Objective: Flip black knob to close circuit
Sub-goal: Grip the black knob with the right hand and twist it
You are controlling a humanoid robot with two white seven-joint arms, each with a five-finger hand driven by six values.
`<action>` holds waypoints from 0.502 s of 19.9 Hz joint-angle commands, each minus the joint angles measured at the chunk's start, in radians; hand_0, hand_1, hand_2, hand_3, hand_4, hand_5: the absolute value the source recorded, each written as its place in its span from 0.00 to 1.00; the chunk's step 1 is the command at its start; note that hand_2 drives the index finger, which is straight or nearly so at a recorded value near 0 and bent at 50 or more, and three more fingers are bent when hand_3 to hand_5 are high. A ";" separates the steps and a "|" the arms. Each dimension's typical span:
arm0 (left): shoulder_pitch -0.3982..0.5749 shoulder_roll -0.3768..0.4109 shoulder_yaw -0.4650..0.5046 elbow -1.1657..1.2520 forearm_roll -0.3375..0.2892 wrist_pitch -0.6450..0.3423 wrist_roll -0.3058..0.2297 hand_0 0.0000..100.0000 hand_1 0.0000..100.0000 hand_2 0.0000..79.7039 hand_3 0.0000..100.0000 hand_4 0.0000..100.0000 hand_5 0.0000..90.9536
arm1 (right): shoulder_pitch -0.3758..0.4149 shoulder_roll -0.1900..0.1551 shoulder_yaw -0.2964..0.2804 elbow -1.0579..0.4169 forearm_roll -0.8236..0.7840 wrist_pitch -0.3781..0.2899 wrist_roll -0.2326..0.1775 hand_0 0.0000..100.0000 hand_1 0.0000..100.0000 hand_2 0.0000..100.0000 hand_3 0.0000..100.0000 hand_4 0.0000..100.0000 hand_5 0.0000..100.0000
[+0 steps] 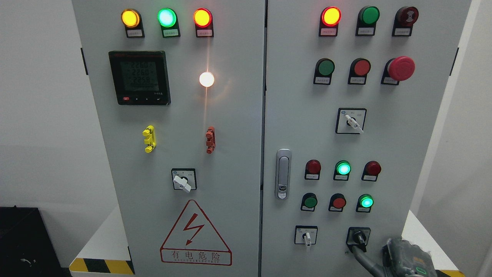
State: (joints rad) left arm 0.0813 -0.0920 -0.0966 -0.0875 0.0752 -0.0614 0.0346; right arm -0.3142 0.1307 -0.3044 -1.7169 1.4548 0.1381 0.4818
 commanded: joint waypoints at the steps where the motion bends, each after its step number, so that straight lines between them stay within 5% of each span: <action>1: 0.000 0.000 0.000 0.000 0.000 0.000 0.001 0.12 0.56 0.00 0.00 0.00 0.00 | -0.003 0.000 -0.028 -0.003 -0.002 -0.003 -0.006 0.00 0.00 0.86 1.00 0.91 0.93; 10: 0.000 0.000 0.000 0.000 0.000 0.000 0.001 0.12 0.56 0.00 0.00 0.00 0.00 | -0.005 0.000 -0.044 -0.007 -0.005 -0.025 -0.008 0.00 0.00 0.86 1.00 0.91 0.93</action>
State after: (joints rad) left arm 0.0813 -0.0920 -0.0966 -0.0875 0.0752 -0.0614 0.0346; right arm -0.3167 0.1307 -0.3261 -1.7191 1.4516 0.1162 0.4791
